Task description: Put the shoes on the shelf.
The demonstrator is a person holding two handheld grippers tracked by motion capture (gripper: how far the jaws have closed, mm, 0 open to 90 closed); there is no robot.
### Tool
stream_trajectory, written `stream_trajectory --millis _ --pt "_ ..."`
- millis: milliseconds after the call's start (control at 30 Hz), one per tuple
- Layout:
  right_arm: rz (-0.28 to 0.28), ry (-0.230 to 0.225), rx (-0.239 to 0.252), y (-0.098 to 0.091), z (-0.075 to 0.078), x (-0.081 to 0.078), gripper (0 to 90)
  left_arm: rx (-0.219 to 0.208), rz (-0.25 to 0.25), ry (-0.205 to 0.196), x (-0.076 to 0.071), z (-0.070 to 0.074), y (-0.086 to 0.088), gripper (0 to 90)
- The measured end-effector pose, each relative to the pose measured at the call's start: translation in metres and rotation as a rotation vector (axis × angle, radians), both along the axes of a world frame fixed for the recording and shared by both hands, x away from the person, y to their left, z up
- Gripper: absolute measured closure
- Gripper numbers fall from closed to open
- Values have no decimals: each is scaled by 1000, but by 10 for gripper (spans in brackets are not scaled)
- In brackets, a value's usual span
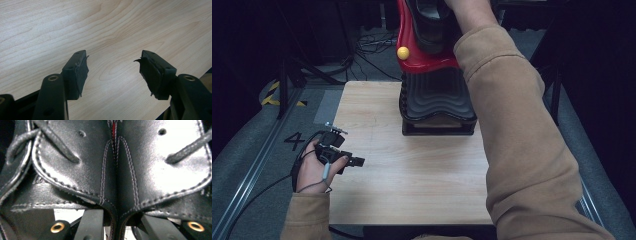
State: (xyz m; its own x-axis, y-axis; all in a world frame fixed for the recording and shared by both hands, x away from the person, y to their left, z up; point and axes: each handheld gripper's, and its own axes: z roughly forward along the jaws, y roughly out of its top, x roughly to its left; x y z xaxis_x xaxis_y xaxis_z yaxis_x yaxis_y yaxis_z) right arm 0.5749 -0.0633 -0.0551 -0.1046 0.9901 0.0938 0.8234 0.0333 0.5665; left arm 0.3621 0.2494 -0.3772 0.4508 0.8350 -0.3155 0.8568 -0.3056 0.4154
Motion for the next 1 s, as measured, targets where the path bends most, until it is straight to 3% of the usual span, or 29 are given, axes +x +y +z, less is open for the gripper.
stream_trajectory --millis 133,267,467,733,800,1000 --pt "-15 -13 -16 0 -7 2 813 0 1 4 0 -1 0 395" --pt "-22 -28 8 -2 -13 4 813 5 -3 8 0 -1 -1 395" --pt "-38 -50 -20 3 -21 3 807 2 1 4 0 0 -2 395" --pt "-51 -30 -19 5 -21 -2 772 6 -4 4 0 0 -3 394" --pt "-39 -6 -2 -2 -21 -2 697 6 -3 2 -1 0 -4 394" --pt "-21 9 19 -8 -23 -1 638 11 -7 6 0 -1 -5 392"
